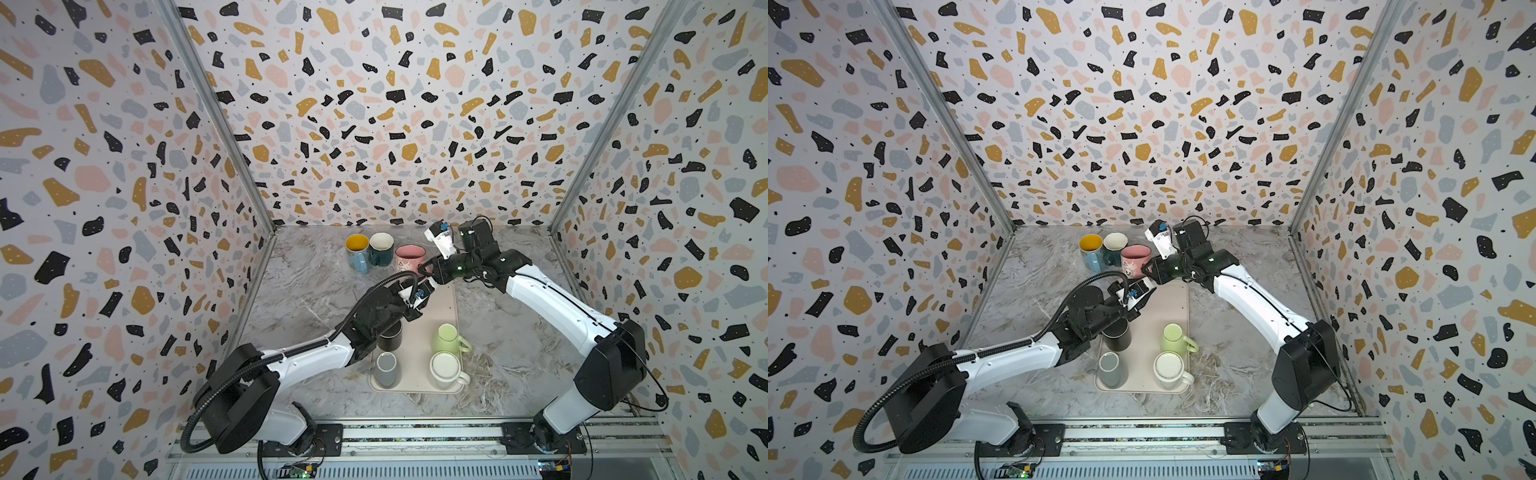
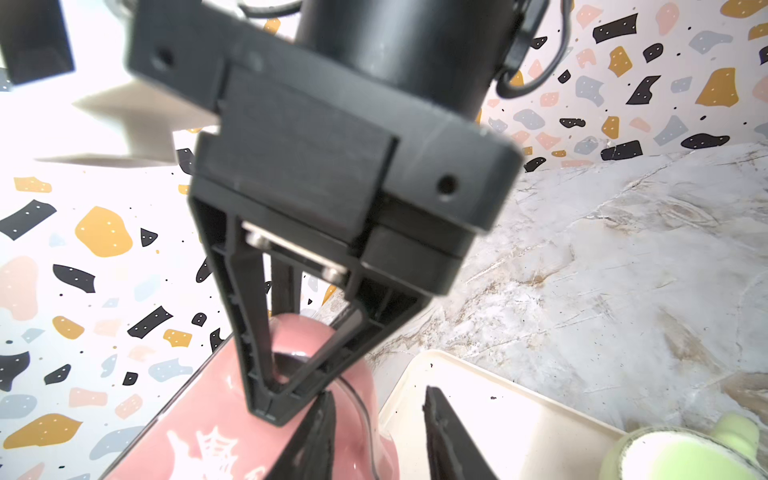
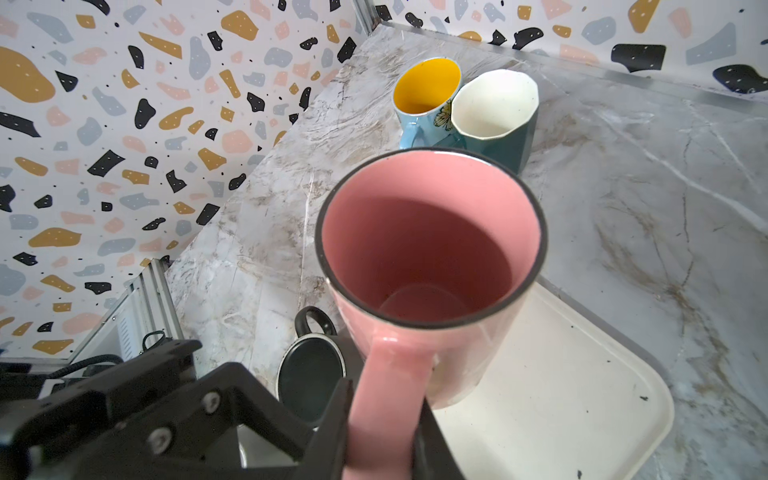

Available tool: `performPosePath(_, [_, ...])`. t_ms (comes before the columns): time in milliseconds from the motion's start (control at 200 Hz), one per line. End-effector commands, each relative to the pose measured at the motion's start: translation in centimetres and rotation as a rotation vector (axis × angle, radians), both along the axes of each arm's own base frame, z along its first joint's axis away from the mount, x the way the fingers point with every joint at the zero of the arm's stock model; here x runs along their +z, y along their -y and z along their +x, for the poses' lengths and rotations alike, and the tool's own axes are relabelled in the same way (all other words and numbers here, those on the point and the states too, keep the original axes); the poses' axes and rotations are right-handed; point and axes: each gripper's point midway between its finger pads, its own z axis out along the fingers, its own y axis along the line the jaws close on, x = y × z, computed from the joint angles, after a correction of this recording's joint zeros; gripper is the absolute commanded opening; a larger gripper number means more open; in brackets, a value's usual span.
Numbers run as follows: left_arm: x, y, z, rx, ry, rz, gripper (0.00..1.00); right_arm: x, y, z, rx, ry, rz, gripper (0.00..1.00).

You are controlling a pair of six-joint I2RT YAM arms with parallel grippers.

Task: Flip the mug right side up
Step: 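Open the left gripper and pull back while the right gripper carries the pink mug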

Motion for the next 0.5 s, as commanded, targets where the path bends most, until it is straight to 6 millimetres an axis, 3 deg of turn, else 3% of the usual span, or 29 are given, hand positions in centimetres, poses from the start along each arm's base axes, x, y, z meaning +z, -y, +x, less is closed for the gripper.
performPosePath(0, [7.4, -1.0, 0.0, 0.035, 0.171, -0.155, 0.41, 4.5, 0.2, -0.6, 0.004, 0.106, 0.088, 0.0])
performPosePath(210, [7.1, -2.1, 0.0, 0.085, 0.151, -0.126, 0.41, 5.4, 1.3, 1.3, -0.05, 0.153, 0.119, 0.0])
performPosePath(496, [7.8, -5.4, 1.0, 0.244, 0.077, -0.157, 0.4, 5.3, 1.6, 4.1, -0.085, 0.248, 0.13, 0.0])
